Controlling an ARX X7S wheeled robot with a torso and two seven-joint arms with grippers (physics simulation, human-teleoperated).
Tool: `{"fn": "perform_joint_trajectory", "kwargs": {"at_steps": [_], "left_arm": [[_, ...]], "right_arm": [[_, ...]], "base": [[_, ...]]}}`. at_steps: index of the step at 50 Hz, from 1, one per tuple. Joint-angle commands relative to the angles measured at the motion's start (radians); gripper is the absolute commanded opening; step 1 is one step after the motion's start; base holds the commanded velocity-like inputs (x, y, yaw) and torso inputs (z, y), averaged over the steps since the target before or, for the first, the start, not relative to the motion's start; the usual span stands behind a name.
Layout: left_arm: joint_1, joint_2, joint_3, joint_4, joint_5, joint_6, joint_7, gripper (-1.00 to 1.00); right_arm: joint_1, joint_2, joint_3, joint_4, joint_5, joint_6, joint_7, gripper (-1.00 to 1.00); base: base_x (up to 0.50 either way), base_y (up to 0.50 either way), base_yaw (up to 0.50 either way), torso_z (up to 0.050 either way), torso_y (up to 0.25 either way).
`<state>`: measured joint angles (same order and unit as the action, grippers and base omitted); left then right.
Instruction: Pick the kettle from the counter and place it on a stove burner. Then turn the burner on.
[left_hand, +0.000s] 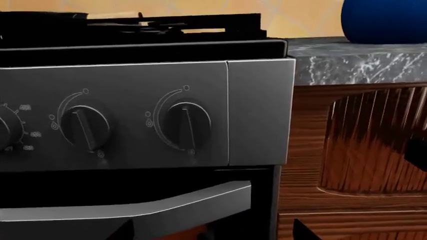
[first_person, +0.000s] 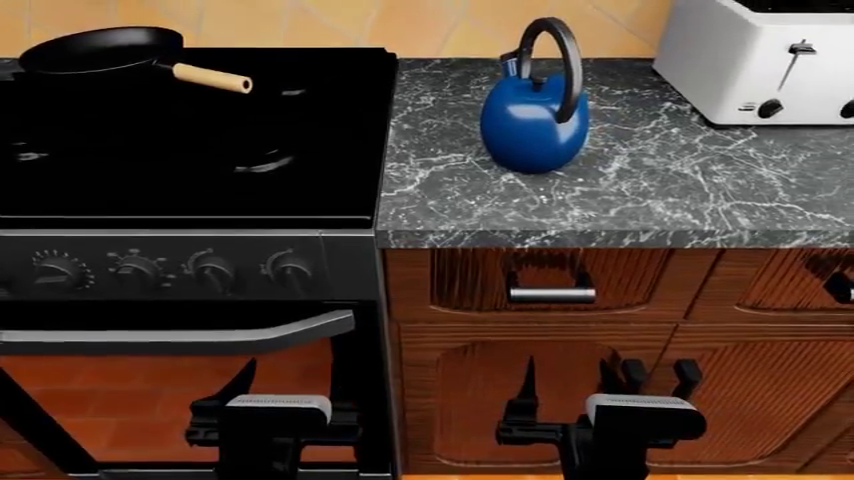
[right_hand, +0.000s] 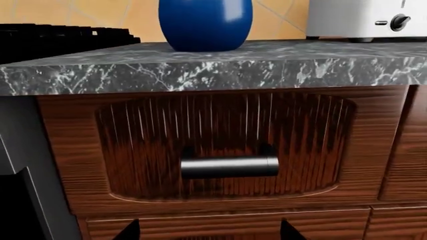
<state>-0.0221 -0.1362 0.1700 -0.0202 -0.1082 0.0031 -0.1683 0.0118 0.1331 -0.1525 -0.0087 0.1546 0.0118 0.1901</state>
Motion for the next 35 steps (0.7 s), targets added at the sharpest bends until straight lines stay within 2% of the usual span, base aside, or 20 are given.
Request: {"fn": "perform_joint_trajectory", "kwargs": {"at_steps": [1, 31, 35], "left_arm": [[-0.003, -0.007, 0.007, 0.002, -0.011, -0.007, -0.007, 1.0], [-0.003, -0.023, 0.026, 0.006, -0.032, -0.002, -0.024, 1.0], [0.001, -0.027, -0.016, 0.095, -0.151, -0.062, 0.001, 1.0]], "right_arm": [[0.003, 0.008, -0.01, 0.003, 0.007, -0.002, 0.008, 1.0], [0.002, 0.024, -0.024, 0.0, 0.03, -0.021, 0.027, 1.0], [-0.011, 0.03, -0.002, -0.102, 0.026, 0.0, 0.073, 1.0]], "base": [[0.0, 0.0, 0.0, 0.05, 0.0], [0.0, 0.0, 0.0, 0.05, 0.0], [0.0, 0.0, 0.0, 0.02, 0.0]]}}
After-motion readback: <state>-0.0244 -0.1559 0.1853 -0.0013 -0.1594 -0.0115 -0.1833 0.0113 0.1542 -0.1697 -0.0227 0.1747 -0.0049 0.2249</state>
